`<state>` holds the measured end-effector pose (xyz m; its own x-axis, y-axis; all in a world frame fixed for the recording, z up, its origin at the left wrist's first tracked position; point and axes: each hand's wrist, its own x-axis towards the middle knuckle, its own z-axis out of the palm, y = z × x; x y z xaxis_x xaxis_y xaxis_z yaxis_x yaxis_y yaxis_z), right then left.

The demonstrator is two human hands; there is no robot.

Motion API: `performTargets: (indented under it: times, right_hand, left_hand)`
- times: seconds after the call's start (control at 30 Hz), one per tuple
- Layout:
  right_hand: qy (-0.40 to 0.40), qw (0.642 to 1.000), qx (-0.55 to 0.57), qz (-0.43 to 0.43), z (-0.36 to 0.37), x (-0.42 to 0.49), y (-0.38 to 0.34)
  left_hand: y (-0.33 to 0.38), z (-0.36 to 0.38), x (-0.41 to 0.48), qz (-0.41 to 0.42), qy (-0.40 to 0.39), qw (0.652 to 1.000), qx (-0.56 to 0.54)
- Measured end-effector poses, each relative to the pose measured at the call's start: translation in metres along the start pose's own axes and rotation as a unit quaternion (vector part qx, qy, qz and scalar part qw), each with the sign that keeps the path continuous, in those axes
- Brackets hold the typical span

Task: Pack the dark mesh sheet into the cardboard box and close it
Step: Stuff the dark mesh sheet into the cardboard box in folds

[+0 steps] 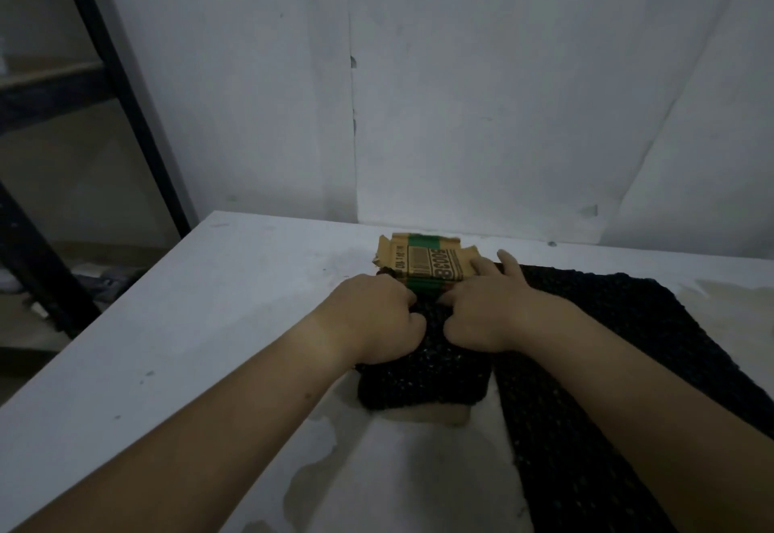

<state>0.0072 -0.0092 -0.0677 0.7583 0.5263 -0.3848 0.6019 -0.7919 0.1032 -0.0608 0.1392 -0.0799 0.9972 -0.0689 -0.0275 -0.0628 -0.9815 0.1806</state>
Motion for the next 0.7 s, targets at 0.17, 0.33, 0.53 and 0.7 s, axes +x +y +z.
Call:
performTargets:
  times: [0.17,0.33,0.53,0.7]
  right_hand:
    - [0.027,1.0,-0.015,-0.005,0.002,0.004,-0.001]
    - [0.189,0.972,0.116,-0.083,0.006,-0.02,0.016]
    - [0.287,0.924,0.254,-0.001,0.03,-0.068,0.043]
    - [0.318,0.886,0.336,-0.027,0.045,-0.075,0.033]
  left_hand:
    - [-0.004,0.004,-0.021,0.054,0.248,0.966,-0.047]
    - [-0.026,0.015,-0.036,-0.049,0.194,0.94,-0.277]
    - [-0.023,0.02,-0.033,-0.01,0.252,0.93,-0.269]
    - [-0.018,0.013,-0.027,0.016,0.232,0.948,-0.215]
